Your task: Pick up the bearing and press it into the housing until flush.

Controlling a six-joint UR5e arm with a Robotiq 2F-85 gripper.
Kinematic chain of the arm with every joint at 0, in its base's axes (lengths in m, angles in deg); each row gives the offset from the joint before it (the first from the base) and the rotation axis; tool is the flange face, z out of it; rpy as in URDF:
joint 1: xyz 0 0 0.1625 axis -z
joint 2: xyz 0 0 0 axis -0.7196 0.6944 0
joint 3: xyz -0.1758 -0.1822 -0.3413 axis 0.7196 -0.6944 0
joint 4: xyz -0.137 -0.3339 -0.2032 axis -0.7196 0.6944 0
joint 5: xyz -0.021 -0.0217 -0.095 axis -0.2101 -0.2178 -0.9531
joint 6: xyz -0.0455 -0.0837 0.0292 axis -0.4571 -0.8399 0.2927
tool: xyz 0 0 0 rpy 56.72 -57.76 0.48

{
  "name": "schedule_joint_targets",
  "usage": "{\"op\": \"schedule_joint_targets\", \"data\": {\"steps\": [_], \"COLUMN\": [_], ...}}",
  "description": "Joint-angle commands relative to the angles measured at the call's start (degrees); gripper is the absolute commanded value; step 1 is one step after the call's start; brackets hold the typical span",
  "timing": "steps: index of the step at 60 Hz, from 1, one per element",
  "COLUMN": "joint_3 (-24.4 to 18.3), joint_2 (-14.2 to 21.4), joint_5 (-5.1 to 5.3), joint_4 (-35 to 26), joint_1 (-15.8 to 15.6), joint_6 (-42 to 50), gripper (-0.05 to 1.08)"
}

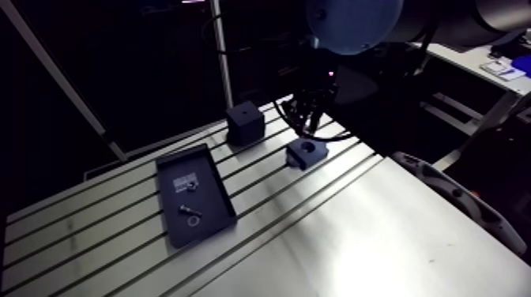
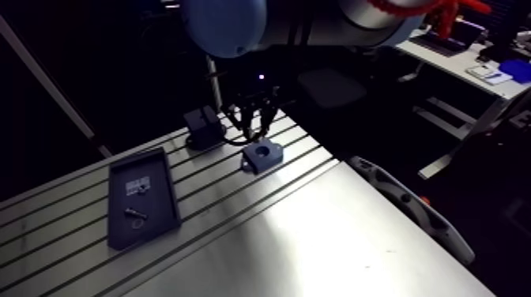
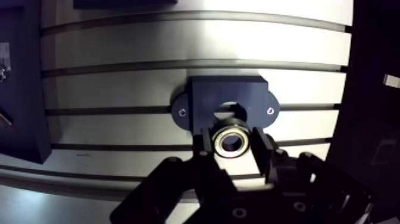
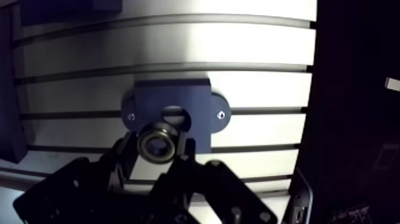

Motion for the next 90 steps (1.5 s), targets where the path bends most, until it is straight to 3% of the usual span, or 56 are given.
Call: {"op": "schedule_joint_targets", "data": {"steps": [1, 90], "joint_3": [0.1, 0.1], "joint_2": [-1.5, -3.9], "joint_5": [-0.11, -0.28], "joint_4": [1.0, 2.4], "joint_1": [0.1, 0.1], "joint_6": [0.2, 0.4], "gripper": [0.63, 0.63]}}
